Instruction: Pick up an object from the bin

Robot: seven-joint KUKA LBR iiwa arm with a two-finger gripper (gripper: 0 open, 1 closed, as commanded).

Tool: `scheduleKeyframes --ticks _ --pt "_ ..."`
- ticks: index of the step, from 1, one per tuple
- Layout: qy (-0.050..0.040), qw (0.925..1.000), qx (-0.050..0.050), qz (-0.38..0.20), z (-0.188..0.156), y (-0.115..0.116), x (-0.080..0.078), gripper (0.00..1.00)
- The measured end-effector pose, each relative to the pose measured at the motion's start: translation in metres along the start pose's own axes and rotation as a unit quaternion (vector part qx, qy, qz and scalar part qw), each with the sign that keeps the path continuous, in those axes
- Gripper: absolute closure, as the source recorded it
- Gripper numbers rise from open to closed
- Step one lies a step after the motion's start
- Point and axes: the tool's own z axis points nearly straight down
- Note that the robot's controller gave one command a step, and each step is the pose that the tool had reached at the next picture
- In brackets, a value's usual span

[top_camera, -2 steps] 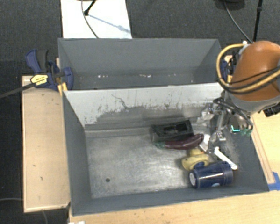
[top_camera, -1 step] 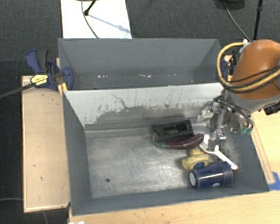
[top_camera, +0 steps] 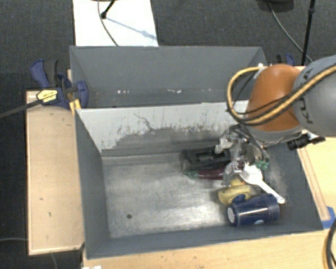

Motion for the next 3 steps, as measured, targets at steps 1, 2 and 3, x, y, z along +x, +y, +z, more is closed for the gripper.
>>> scheduleKeyframes --ticks 1,2,3 --pt "0.007 1.0 0.001 -0.005 0.011 0.014 -0.002 0.0" --pt "0.0058 0.9984 0.001 0.056 -0.011 0.006 -0.009 0.0" --pt "-0.0102 0.9988 0.001 0.048 0.035 0.024 -0.006 0.0"
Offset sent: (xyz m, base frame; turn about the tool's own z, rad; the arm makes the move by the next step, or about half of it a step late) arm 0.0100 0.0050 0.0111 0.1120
